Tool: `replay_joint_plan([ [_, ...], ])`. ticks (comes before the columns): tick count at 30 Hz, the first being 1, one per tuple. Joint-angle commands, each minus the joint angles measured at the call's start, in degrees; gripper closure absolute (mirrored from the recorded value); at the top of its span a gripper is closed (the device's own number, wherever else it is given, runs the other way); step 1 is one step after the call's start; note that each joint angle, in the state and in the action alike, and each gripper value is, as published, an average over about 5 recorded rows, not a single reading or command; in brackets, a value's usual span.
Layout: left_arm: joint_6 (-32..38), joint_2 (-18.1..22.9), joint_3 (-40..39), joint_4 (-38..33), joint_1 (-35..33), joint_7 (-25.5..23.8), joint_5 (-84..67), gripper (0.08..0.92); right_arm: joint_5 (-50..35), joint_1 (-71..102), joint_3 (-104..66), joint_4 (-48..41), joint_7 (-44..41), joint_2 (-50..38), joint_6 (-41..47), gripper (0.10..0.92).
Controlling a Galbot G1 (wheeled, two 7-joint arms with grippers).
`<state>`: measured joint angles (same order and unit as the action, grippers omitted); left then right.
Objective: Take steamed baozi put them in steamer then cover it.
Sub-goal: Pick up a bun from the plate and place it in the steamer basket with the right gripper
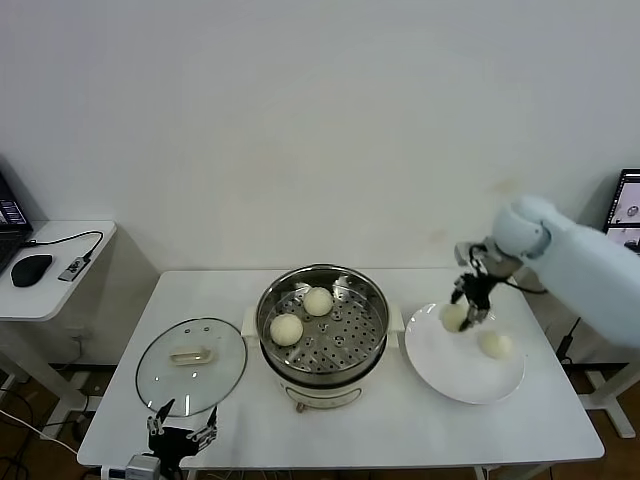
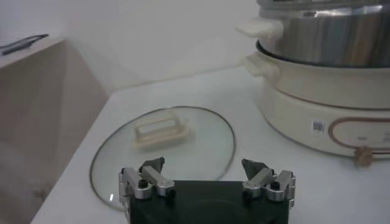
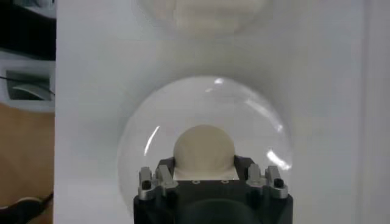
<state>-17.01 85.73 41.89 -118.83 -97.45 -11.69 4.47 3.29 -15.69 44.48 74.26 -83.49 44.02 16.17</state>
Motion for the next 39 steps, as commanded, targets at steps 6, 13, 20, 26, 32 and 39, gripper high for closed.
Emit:
replay_joint_plan([
  [6,-0.15,0.67,1.43,-1.86,0.18,-0.26,-0.61,0.177,-11.39,-19.11,11.49,-6.3,-3.83,19.23,-19.45,0.426],
  [13,-0.06,1.05,1.76,-2.45,-0.16,-0.03,-0.54,0.177,-13.11,-18.73,13.7,-5.67,-4.26,25.09,-21.56,0.481],
  [20,0.01,1.16,1.82,-2.68,-0.31,0.08,-0.53,0.177,-11.08,-16.34,15.74,-3.7,-3.41,26.44,-24.31,0.482],
  [26,-0.07,1.11,2.25,-2.58,-0.11,-0.05,-0.55,0.177,-3.55,-12.85,15.71,-2.07,-1.48,27.05,-33.45,0.482],
  [32,-0.09,1.46,2.63,-2.19,0.09,-0.09,-0.53,0.177,0.36,-10.84,15.8,1.5,-0.74,27.01,-40.6,0.482],
  [39,-0.17,1.81,2.5,-2.28,0.11,-0.12,-0.45,0.177,4.82,-8.35,16.19,6.79,0.22,26.23,-44.25,0.482],
])
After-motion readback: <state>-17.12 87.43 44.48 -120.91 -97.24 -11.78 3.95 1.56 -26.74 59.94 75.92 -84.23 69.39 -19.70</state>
